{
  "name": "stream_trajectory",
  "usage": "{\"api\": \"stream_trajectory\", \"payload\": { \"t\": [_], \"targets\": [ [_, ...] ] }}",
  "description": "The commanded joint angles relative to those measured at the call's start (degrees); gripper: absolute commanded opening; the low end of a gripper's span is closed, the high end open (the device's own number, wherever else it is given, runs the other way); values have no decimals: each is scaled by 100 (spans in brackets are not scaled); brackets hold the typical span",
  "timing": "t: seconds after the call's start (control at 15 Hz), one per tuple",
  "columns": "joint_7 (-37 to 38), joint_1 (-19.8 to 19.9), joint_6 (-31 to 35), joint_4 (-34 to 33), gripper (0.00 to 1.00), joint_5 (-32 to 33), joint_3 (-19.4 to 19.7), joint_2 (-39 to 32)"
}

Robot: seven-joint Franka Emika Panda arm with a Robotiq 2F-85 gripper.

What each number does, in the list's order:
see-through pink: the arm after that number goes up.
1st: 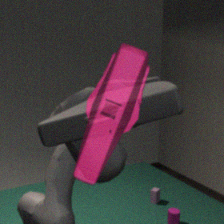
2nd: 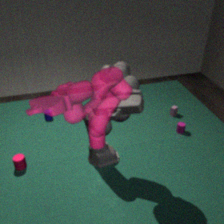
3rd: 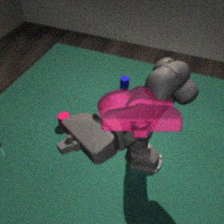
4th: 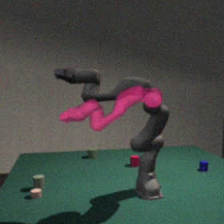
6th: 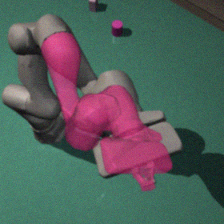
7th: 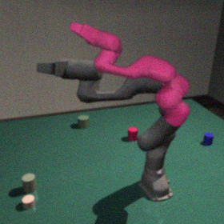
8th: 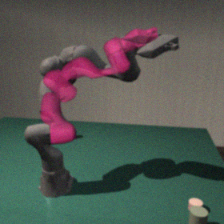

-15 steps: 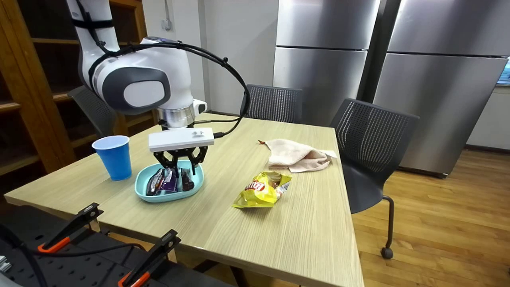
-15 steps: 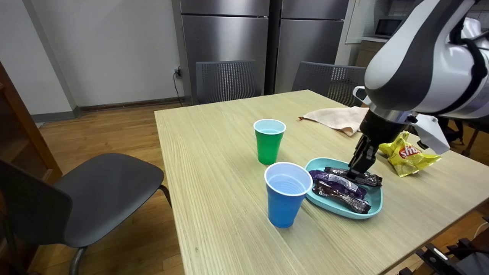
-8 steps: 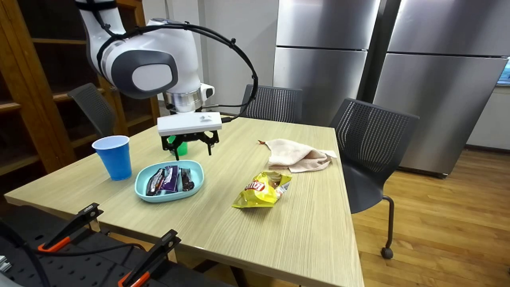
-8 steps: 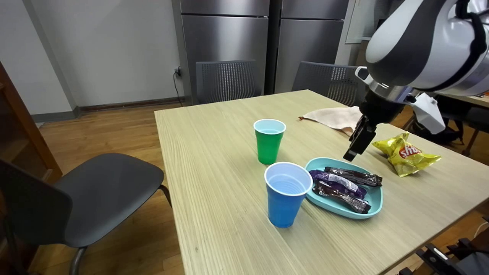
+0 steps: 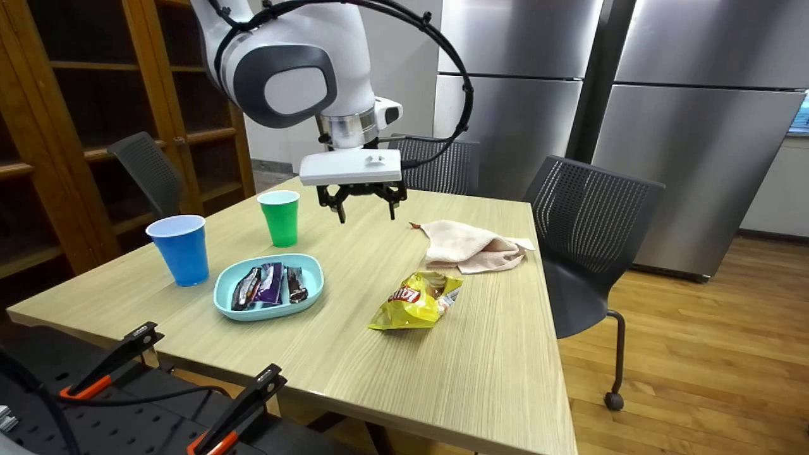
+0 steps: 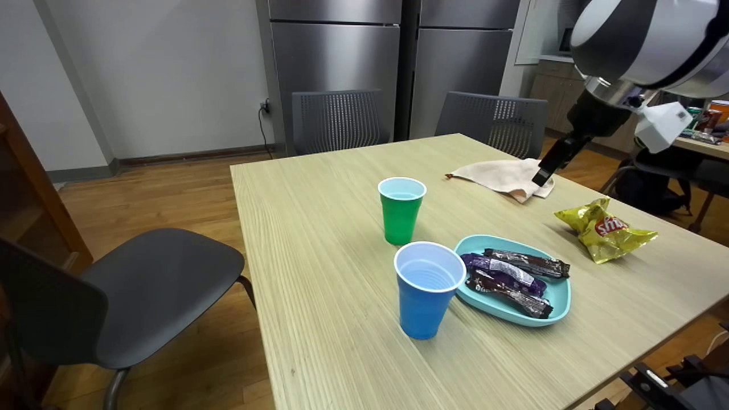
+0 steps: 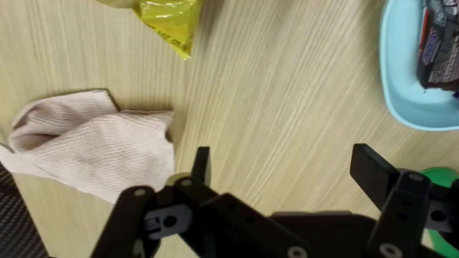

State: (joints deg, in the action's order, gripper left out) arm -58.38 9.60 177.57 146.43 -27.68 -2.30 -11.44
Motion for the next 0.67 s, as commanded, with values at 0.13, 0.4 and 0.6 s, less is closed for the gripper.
{"api": "stream_trajectory", "payload": {
  "t": [0.13,0.4,0.6],
  "targets": [
    [1452,-452,-80,-593,100,253,1079,-253],
    [1347,-405,-15,-558,100,243,1158,-251],
    [1426,-454,-16,-624,100,244,1194,-332]
  ]
}}
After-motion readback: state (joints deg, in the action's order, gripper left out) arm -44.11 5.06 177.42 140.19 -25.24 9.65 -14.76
